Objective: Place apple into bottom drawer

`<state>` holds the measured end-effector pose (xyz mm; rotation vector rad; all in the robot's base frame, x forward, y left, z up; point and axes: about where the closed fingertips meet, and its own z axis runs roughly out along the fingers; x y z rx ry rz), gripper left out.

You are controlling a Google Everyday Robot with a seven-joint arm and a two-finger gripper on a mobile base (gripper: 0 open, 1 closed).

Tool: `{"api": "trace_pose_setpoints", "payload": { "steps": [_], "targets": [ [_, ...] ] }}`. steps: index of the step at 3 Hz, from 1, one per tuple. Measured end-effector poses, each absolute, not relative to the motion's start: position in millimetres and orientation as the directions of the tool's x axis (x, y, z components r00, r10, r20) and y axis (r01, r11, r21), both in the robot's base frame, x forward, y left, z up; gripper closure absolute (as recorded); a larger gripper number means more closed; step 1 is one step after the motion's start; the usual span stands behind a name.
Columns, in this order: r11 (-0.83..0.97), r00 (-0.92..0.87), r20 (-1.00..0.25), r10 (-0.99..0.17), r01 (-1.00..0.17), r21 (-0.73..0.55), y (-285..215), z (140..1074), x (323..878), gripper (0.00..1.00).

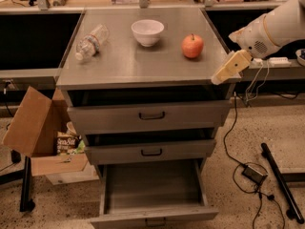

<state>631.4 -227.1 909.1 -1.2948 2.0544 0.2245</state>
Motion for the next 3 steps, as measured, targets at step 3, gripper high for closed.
{"api": "trace_pose_setpoints", "payload": {
  "steps": [3],
  "targets": [
    [0.563, -0.252, -0.723, -0.644, -0.796, -0.224, -221, 871, 750, 0.00]
  ]
}}
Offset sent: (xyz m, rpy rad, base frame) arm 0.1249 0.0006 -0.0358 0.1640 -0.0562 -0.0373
